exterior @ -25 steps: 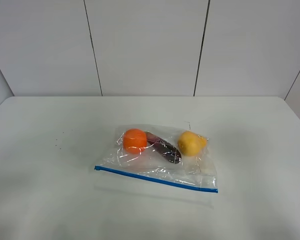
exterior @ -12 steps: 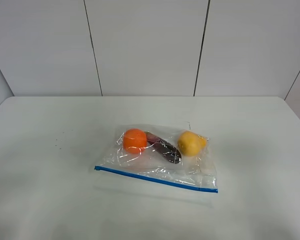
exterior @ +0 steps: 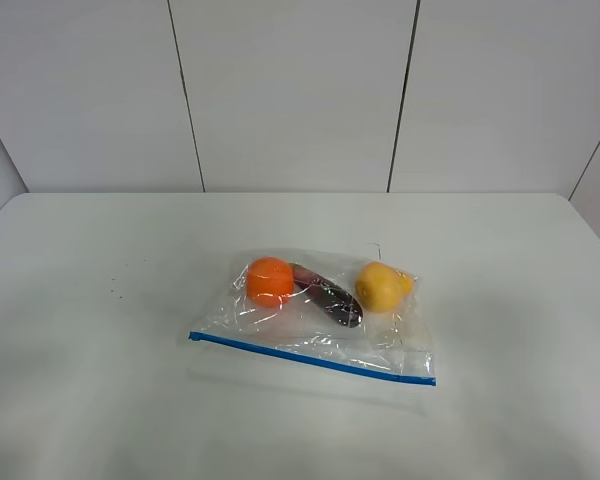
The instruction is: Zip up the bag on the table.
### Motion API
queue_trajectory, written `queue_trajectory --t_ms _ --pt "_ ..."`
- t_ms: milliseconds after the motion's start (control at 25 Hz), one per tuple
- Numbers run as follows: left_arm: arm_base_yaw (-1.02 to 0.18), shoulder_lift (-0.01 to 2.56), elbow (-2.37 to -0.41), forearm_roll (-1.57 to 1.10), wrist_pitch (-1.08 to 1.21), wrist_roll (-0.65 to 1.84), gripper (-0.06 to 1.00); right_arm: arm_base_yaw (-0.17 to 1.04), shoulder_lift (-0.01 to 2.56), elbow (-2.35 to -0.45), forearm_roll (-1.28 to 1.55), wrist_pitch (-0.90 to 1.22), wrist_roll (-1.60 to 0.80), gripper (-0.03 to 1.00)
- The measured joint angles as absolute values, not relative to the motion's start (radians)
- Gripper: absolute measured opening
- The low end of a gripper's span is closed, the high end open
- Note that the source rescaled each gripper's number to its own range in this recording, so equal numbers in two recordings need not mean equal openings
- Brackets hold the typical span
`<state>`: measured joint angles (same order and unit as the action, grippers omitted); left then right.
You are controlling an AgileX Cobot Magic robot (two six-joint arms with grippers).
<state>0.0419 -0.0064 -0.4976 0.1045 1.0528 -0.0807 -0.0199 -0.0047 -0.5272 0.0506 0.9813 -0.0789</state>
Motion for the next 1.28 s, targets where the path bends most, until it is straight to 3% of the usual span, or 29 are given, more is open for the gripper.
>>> queue_trajectory --t_ms 1280 --pt "0.042 -0.006 -0.498 0.105 1.053 -0.081 1.00 -0.020 -0.005 -0.503 0.063 1.024 -0.057 1.00"
